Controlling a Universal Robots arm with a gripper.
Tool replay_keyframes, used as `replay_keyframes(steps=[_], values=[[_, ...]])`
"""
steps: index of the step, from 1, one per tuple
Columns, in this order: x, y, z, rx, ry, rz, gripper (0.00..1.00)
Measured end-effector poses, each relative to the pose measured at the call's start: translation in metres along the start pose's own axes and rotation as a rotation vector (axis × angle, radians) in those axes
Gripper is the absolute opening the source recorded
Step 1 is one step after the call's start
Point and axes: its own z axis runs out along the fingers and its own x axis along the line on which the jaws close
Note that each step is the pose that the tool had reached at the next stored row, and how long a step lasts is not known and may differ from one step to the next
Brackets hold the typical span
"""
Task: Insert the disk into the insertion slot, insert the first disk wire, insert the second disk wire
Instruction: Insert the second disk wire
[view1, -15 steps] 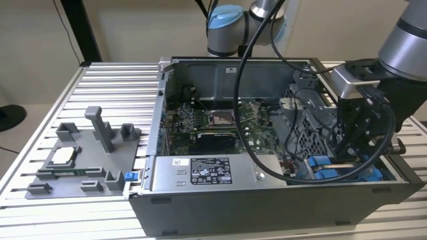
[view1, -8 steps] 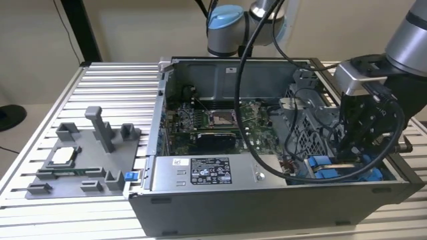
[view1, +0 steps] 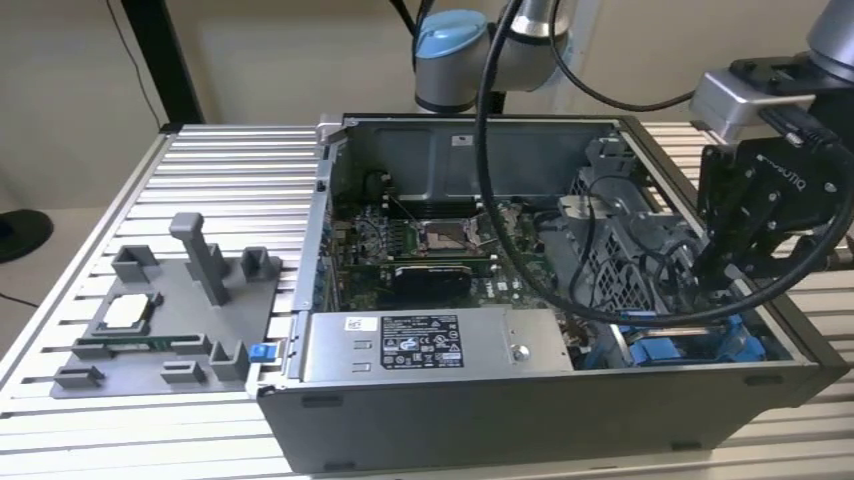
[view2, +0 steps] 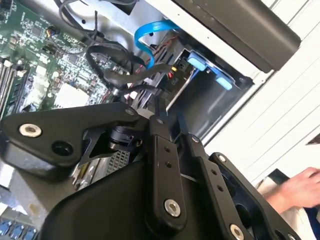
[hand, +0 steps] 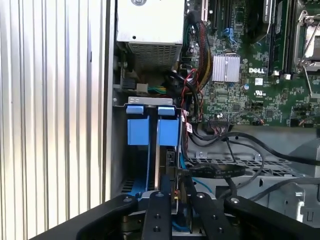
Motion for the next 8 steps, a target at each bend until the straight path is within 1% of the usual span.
replay_keyframes(steps=[1, 2, 8], values=[[-0.0001, 0.0, -0.0025, 0.0, -0.0001, 0.0, 1.0], [-0.0001, 0.0, -0.003, 0.0, -0.0001, 0.0, 1.0], [-0.0001, 0.0, -0.0031, 0.0, -0.0002, 0.0, 1.0]])
